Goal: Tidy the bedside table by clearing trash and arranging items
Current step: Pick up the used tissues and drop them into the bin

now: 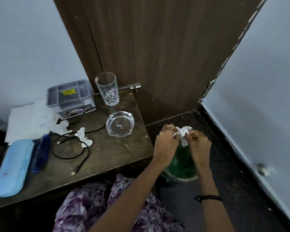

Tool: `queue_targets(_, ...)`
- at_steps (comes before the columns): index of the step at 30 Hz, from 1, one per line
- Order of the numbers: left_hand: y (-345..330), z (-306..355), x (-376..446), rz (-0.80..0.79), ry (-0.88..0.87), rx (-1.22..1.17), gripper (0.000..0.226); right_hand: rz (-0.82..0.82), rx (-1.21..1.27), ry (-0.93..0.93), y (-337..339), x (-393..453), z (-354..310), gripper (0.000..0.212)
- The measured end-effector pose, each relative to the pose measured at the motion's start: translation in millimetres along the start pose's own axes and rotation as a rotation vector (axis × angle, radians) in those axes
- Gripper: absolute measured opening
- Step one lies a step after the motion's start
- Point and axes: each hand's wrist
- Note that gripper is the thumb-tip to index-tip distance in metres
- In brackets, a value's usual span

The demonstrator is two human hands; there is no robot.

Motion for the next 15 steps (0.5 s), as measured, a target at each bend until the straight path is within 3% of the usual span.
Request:
queue_targets(5,-91.8,-29.3,14.3,-0.146,0.126,0.026,0.021,-0.059,-0.13,-0.198,-20.2,18.1,83.2,0.018)
queue_targets(9,-136.2,-66.8,35.6,-0.24,0.256,-0.011,0.021,-0.266,-0.231,-0.292,-50.3,29.5,132.4,0.021)
queue_targets(12,-153.5,-91.8,43.7,-0.322,0.316,-0.01,0.041,-0.365,-0.257,-0.406,-64.6,33.1,155.5,0.037)
queue_targets(15,-158.5,-101.0,37.3,-0.348,0.336,-0.016,0.037,-0.308,-0.248,-0.439,-66.4,27.4,154.8,0.02)
Point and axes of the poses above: each hand's wrist, its own x-axis towards the middle knuckle, its own y-axis out of the back of the hand, z = x × y, and after that the axes turned 5 degrees about z, right-handed
